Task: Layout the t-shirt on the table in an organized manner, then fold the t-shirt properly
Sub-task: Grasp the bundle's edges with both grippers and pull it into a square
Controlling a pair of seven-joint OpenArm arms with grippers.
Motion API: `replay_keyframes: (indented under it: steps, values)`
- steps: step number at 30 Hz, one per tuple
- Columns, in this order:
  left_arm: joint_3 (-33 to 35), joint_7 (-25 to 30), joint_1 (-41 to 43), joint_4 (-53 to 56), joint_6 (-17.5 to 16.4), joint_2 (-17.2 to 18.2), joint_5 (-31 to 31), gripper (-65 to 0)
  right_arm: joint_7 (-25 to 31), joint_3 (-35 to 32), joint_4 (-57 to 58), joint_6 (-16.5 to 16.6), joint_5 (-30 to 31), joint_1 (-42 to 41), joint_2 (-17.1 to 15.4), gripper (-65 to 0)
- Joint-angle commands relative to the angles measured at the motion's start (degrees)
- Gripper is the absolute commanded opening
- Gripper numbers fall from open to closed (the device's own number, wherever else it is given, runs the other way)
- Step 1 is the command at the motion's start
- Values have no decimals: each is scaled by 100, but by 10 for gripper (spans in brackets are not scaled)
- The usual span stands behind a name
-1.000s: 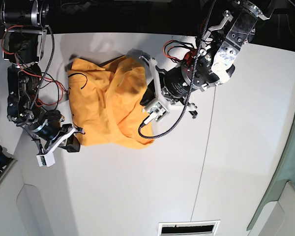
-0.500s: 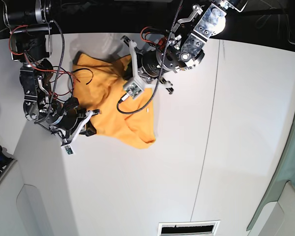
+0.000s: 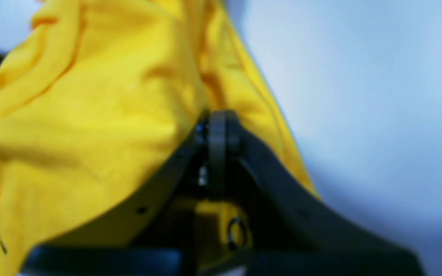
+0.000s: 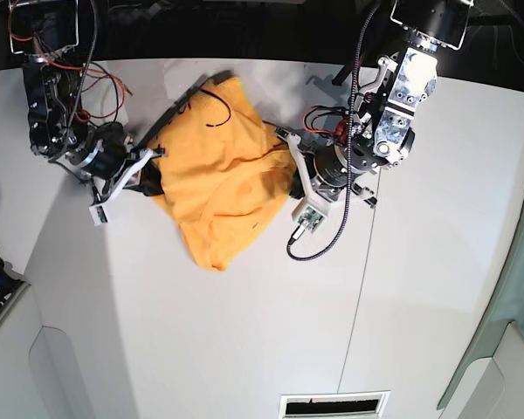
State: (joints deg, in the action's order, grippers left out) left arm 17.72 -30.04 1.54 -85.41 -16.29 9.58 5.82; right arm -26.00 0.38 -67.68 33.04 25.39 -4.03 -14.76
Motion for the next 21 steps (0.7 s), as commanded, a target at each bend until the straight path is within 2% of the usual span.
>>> replay_keyframes:
  steps: [1,9,14,18,21]
  values:
    - [-4,157,-142,-44,2,-7,50,-650,-107,9,-221,22,-31,92,-46,-650]
    - [-4,267,-568,463,0,-7,50,-650,-127,7,-1099,22,-9,885,-24,-650]
    - [-4,367,-778,570,0,-37,52,-650,-144,13,-1255,20,52,1106,149,-650]
    - [-7,157,-907,540,2,28,76,-650,-140,50,-1257,20,28,1082,192,-650]
    - [-7,-46,-885,221,2,227,212,-650,-140,240,-1257,17,-50,960,192,-650]
